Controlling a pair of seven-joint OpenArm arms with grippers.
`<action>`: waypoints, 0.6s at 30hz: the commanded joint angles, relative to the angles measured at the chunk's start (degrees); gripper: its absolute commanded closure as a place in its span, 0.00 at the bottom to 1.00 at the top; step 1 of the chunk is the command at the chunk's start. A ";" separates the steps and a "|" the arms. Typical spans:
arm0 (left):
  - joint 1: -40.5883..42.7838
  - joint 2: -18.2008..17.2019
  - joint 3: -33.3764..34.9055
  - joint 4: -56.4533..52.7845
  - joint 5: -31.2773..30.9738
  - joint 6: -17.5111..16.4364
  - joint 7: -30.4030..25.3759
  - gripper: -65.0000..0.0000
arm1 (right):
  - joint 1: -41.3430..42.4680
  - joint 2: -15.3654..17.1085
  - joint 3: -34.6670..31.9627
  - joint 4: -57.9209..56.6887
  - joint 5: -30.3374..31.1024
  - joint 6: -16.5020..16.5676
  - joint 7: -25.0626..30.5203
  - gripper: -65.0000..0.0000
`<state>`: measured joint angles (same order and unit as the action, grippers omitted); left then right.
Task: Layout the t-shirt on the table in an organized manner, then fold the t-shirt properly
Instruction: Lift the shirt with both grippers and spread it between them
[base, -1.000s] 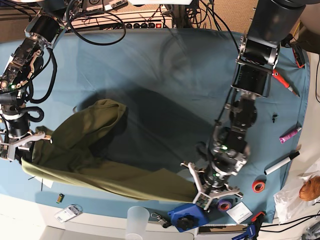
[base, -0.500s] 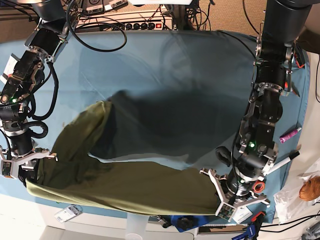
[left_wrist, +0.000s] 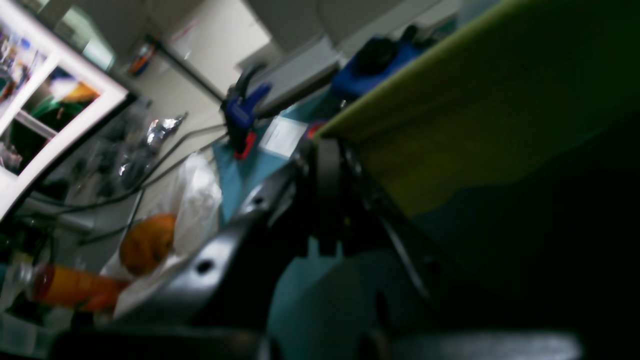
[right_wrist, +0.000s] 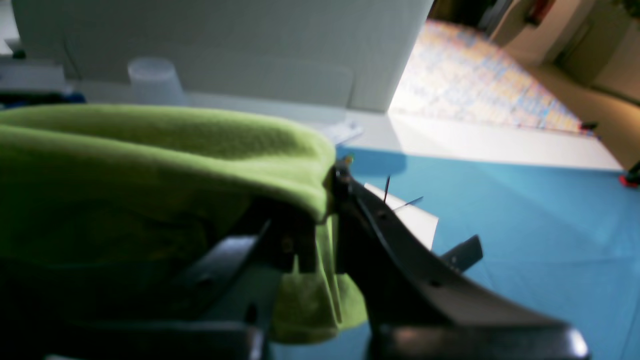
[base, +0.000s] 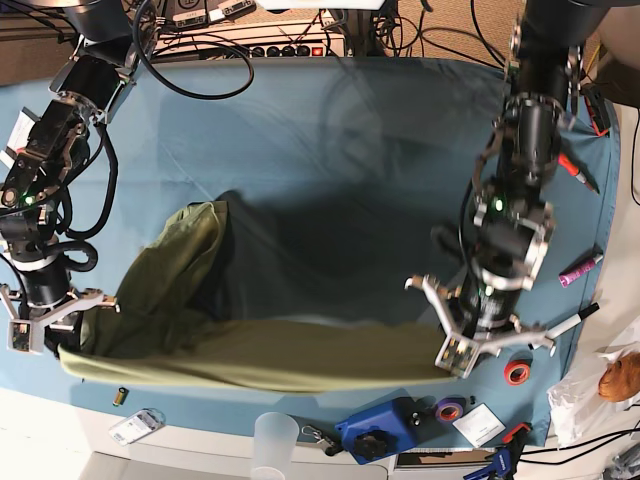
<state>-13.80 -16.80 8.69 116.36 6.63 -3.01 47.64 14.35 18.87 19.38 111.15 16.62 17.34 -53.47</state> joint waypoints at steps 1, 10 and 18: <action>0.00 -0.52 -1.55 1.84 3.06 1.77 -0.52 1.00 | 0.55 1.11 0.55 1.05 -0.98 -1.31 0.66 1.00; 10.62 -0.52 -9.22 10.21 3.21 1.73 -1.11 1.00 | -6.29 1.11 0.61 11.15 -0.90 -1.22 0.90 1.00; 20.98 -0.55 -16.68 18.64 3.21 1.73 -3.10 1.00 | -13.27 0.96 0.61 23.80 -4.74 -1.31 3.17 1.00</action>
<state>7.70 -16.71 -7.29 134.61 7.77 -2.76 44.01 0.19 18.85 19.33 134.37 13.52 17.69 -51.86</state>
